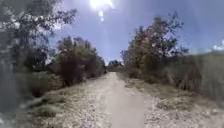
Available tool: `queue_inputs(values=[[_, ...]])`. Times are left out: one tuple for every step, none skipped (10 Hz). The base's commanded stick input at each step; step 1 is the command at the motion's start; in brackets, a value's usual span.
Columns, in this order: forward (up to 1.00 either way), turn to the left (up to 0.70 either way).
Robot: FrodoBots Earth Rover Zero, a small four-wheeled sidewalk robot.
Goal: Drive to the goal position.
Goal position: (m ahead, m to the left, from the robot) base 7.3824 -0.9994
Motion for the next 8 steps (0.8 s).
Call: queue_inputs(values=[[0.7, 0.0], [0.7, 0.0], [0.7, 0.0], [0.7, 0.0], [0.7, 0.0], [0.7, 0.0], [0.7, 0.0], [0.7, 0.0]])
